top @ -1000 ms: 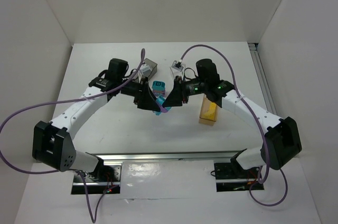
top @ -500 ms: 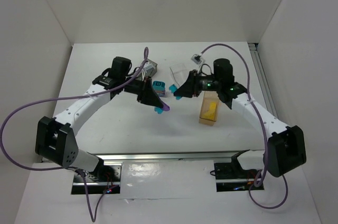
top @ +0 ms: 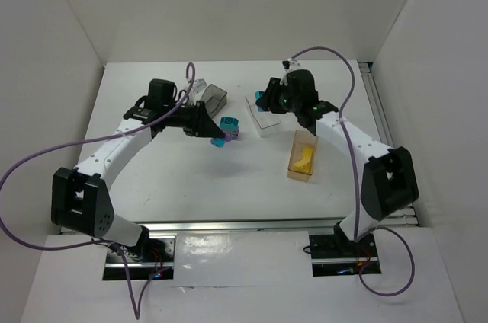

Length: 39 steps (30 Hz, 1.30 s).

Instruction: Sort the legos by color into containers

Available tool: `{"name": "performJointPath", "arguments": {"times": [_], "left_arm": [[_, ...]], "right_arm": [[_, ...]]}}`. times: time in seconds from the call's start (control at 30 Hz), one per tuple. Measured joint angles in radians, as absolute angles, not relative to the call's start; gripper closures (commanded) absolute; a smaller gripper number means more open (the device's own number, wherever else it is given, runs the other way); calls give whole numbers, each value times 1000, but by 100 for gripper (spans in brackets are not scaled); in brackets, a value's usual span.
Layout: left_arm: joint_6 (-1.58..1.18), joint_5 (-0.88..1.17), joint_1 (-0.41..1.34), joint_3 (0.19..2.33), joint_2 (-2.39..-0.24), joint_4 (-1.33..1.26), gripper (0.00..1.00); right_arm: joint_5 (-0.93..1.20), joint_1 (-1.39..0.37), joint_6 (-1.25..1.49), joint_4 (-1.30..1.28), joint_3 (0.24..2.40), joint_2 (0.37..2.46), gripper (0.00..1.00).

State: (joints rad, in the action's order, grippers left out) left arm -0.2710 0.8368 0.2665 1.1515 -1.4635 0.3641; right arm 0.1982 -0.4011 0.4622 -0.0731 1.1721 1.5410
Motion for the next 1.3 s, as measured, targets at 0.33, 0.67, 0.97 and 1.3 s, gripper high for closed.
{"name": "performJointPath", "arguments": {"times": [0.33, 0.67, 0.97, 1.3], "left_arm": [[-431, 672, 183, 1125, -1326, 327, 100], [-561, 597, 145, 1102, -1325, 273, 100], [-715, 365, 186, 1077, -1325, 252, 100], [-742, 234, 237, 1077, -1325, 261, 100]], "right_arm": [[-48, -417, 389, -153, 1370, 1900, 24], [-39, -455, 401, -188, 1272, 1685, 20], [55, -693, 591, -90, 1150, 1386, 13], [69, -829, 684, -56, 1160, 1558, 13]]}}
